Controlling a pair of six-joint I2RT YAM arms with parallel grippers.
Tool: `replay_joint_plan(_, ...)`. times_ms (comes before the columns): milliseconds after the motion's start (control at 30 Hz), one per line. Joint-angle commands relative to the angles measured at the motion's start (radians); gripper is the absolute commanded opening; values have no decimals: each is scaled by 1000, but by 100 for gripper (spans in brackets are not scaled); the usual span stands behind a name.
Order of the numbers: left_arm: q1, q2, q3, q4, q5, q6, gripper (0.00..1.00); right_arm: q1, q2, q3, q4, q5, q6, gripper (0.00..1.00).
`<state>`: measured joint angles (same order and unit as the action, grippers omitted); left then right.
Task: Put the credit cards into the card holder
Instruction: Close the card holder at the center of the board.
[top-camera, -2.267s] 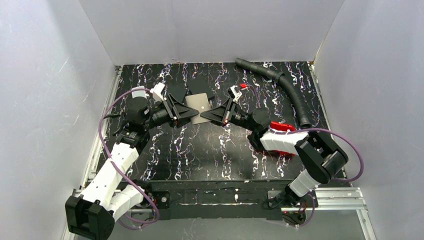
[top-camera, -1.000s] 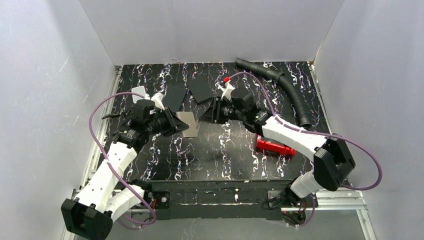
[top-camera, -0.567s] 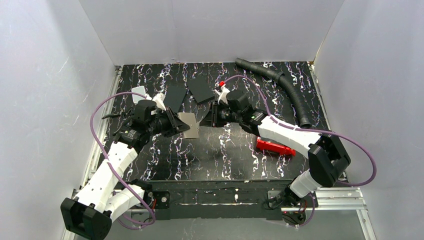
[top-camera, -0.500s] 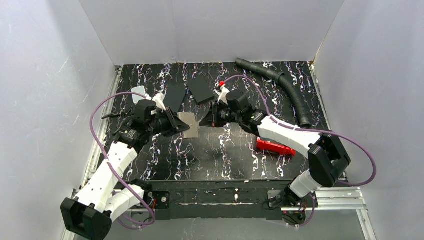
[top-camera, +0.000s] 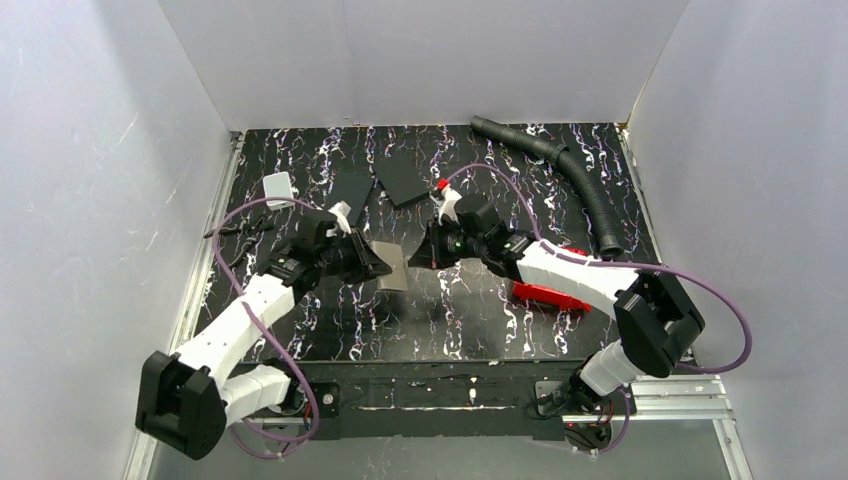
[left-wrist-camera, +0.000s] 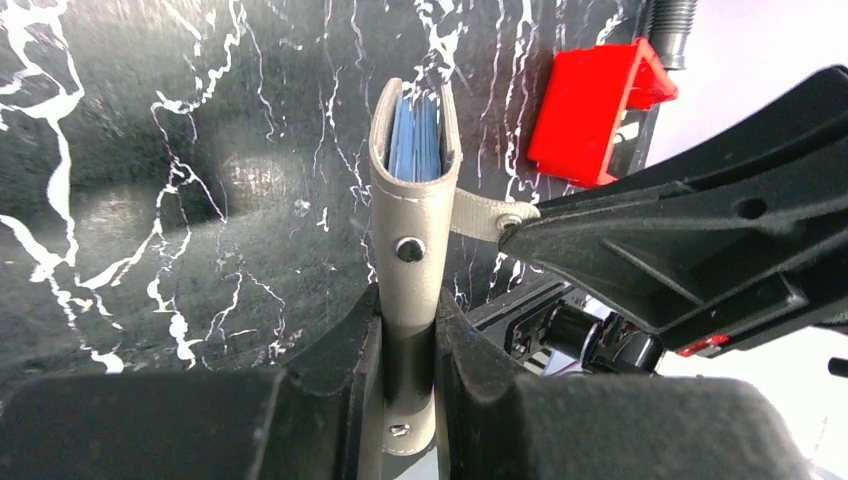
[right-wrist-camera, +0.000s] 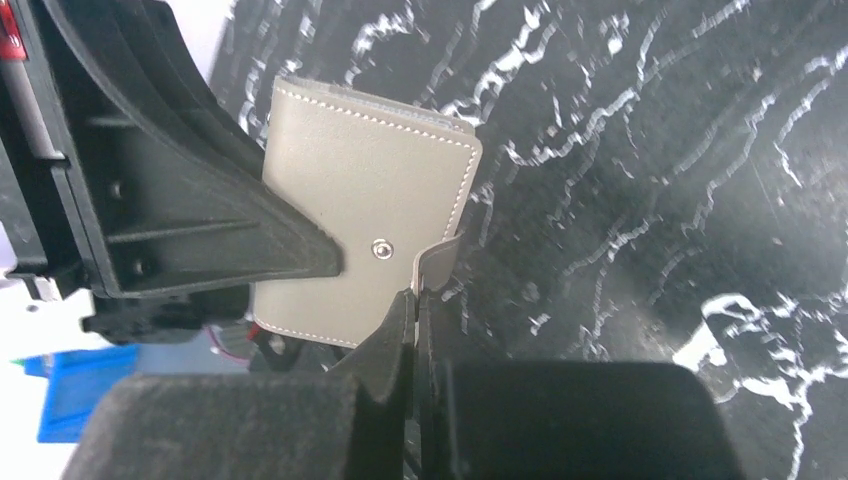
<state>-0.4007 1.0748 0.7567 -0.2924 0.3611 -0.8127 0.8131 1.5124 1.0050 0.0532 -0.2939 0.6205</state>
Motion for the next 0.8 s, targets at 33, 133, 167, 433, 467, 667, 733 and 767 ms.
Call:
replay_joint_plan(33, -28, 99, -83, 193, -34, -84, 0, 4, 11, -83, 68, -13, -86, 1)
replay_joint_plan(133, -39, 166, -133, 347, -20, -122, 0, 4, 50, -108, 87, -20, -100, 1)
replay_joint_plan(167, -46, 192, -135, 360, -21, -122, 0, 4, 58, -116, 100, -24, -100, 1)
replay_joint_plan(433, -87, 327, -142, 468, -24, -86, 0, 5, 121, -115, 93, -14, -108, 1)
replay_joint_plan(467, -87, 334, -147, 474, -23, -80, 0, 5, 125, -113, 93, -9, -107, 1)
replay_joint_plan(667, -87, 356, -208, 517, -33, -42, 0, 5, 173, -93, 88, -5, -101, 1)
replay_joint_plan(733, -87, 366, -224, 534, -33, -33, 0, 6, 188, -92, 101, -12, -94, 1)
replay_joint_plan(767, -87, 368, -232, 547, -32, -29, 0, 5, 196, -88, 102, -16, -92, 1)
